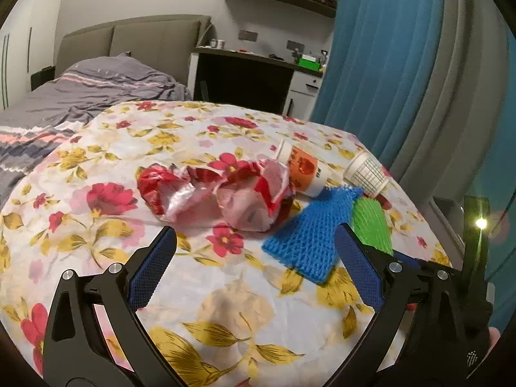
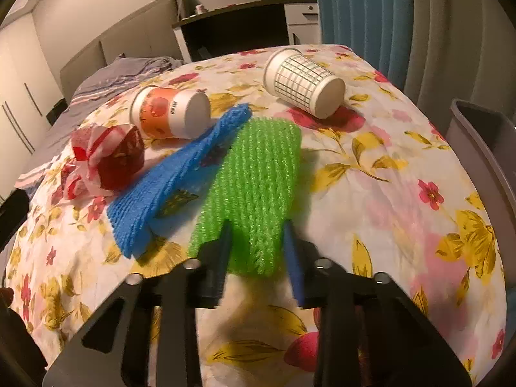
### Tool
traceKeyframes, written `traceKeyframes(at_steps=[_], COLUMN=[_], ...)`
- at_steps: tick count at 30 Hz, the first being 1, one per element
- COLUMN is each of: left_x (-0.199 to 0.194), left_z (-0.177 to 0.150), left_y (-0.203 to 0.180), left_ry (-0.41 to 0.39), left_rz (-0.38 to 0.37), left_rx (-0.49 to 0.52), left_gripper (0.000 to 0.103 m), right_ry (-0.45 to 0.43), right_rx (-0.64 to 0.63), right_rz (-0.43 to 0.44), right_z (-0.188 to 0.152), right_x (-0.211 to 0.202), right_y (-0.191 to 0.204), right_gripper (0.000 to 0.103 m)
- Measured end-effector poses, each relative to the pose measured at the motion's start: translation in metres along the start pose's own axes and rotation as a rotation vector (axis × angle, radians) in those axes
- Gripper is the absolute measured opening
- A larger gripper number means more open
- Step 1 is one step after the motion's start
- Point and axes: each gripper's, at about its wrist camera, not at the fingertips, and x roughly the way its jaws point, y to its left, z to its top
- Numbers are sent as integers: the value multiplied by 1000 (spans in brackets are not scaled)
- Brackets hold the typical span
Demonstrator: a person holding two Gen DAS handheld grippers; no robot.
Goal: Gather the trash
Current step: 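Grasp the green mesh net with the right tool while the left tool grasps the blue mesh net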
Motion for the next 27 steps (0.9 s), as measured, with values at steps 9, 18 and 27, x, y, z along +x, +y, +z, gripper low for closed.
traceKeyframes(at_steps=[9,18,27], left_x=[10,43,84], left_z=[-8,-13,-19], left_y=[-27,-59,-65], left_ry=[48,168,311], left_rz=[-50,-107,-52], left_rx=[66,131,145], left_gripper=[96,91,70], right_ry=[-107,-231,-271], right_rx=[-21,15,15], right_rz=[-35,-94,-82], right_z=[-11,-25,-36], right_x=[-33,-85,-111], right_y=[-9,-39,-49], right_gripper=[10,10,10])
